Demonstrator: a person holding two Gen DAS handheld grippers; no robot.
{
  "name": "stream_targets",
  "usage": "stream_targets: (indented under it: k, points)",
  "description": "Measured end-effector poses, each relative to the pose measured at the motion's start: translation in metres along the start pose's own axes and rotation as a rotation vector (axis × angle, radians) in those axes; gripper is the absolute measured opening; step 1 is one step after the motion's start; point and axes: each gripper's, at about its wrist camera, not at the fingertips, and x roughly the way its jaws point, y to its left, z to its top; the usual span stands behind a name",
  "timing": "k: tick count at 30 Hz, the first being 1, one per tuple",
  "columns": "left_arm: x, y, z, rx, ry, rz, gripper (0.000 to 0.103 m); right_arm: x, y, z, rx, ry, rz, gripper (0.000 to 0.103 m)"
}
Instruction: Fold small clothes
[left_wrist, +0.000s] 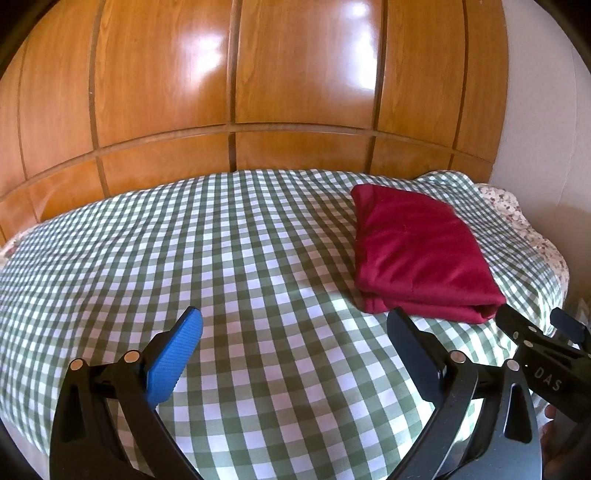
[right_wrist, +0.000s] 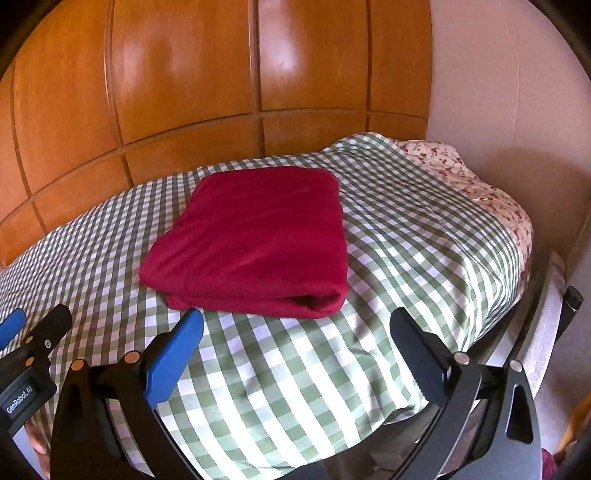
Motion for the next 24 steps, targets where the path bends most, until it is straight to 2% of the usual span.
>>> stream_targets:
  k: [8,24]
  points:
    - [0.0032,-0.0027,-0.0011,0.008,0.010,0.025,0.099,0.0025,0.0047,-0.0034,-0.029,-0.006,-0.009,0.101]
    - [-0.0018,-0.0005,-0.0005,0.008,-0.002,0.021,0.099,-0.0034,0.0055,-0.0014,-0.010,-0.027,-0.001,0.101]
